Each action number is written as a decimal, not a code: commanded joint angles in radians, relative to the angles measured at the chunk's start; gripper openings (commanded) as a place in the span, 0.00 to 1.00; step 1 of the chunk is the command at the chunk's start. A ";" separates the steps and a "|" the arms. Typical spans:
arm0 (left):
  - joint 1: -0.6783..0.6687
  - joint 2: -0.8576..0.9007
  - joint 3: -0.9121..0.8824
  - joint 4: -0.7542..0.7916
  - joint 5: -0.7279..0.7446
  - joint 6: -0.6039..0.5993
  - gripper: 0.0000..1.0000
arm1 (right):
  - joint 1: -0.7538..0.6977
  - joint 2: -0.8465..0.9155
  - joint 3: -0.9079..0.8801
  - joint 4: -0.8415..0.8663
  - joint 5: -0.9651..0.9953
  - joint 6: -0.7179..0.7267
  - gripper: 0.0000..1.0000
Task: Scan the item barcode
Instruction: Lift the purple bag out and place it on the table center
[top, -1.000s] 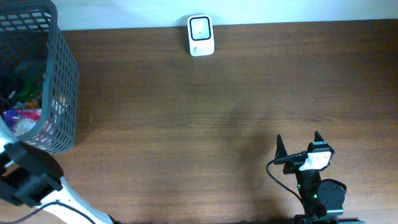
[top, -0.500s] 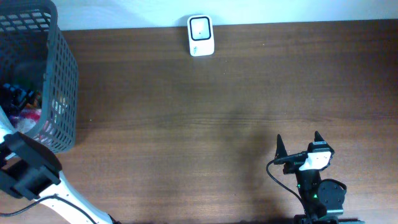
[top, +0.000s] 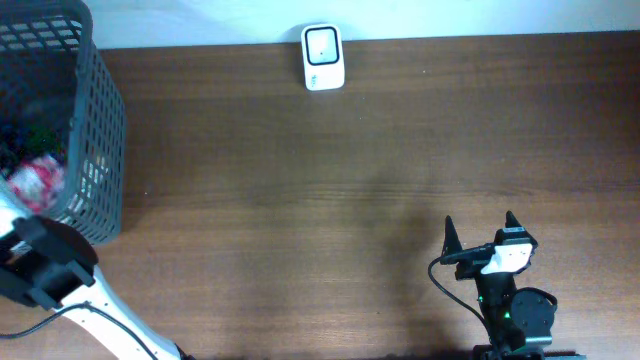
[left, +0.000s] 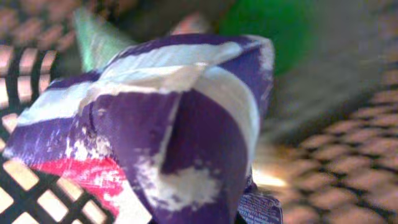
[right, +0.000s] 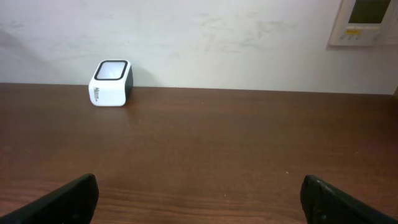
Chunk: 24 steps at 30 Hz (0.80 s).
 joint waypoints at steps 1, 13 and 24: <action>0.001 -0.015 0.300 -0.007 0.105 -0.002 0.00 | 0.006 -0.006 -0.009 -0.001 0.008 0.001 0.99; -0.232 -0.171 0.556 0.182 0.644 -0.067 0.00 | 0.006 -0.006 -0.009 0.000 0.008 0.001 0.99; -0.955 -0.169 -0.047 0.153 0.042 0.159 0.02 | 0.006 -0.006 -0.009 -0.001 0.008 0.001 0.99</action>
